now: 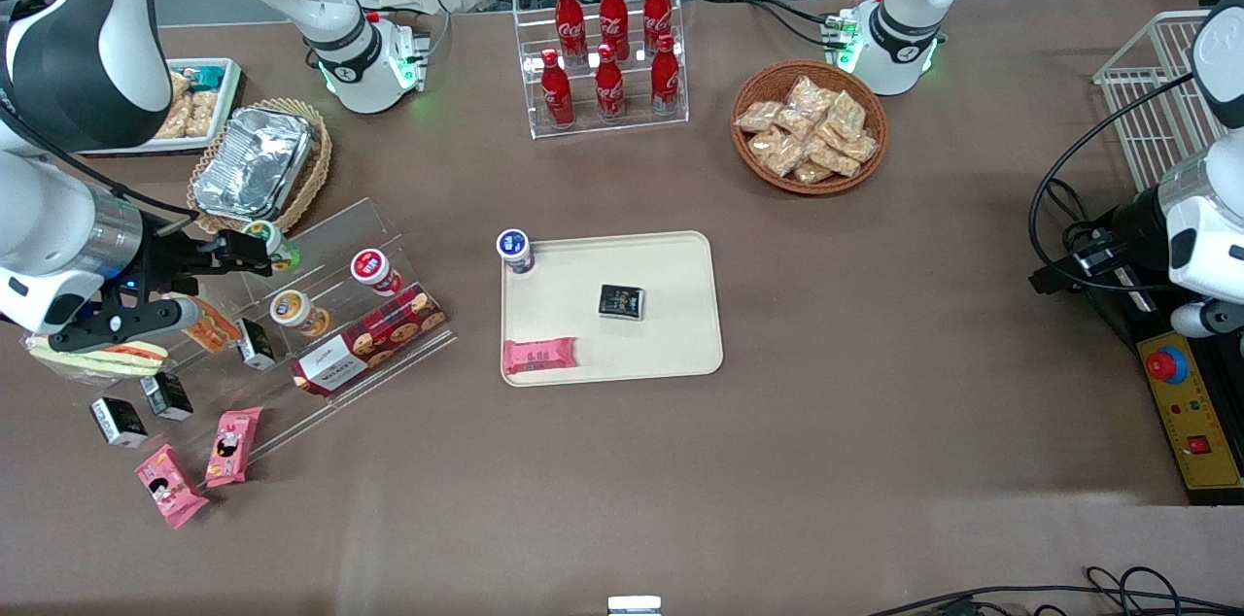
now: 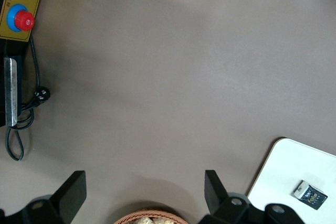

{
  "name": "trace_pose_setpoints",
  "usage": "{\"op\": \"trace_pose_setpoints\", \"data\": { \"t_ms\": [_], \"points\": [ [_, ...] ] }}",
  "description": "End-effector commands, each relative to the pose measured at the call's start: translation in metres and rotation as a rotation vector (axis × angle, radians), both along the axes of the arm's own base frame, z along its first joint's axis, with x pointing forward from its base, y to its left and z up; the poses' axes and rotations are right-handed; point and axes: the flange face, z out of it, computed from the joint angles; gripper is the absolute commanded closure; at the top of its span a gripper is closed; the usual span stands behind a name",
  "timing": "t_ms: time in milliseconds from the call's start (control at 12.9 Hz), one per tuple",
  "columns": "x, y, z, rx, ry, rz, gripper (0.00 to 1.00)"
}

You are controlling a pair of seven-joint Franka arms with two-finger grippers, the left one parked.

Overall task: Place sandwich on tray
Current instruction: 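Move the right gripper over the wrapped triangle sandwiches on the acrylic stand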

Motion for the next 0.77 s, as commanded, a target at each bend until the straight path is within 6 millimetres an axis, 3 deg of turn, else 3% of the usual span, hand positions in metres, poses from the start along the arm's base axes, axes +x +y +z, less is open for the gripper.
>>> {"op": "trace_pose_setpoints", "data": {
  "t_ms": [0,232,464,696],
  "points": [
    [0.004,-0.002,0.006,-0.009,-0.018,-0.004,0.01],
    [0.004,-0.006,0.006,-0.018,-0.021,0.002,0.01],
    [0.005,-0.070,0.009,-0.051,-0.034,-0.097,0.01],
    [0.001,-0.113,0.012,-0.078,-0.041,-0.127,0.01]
  ]
}}
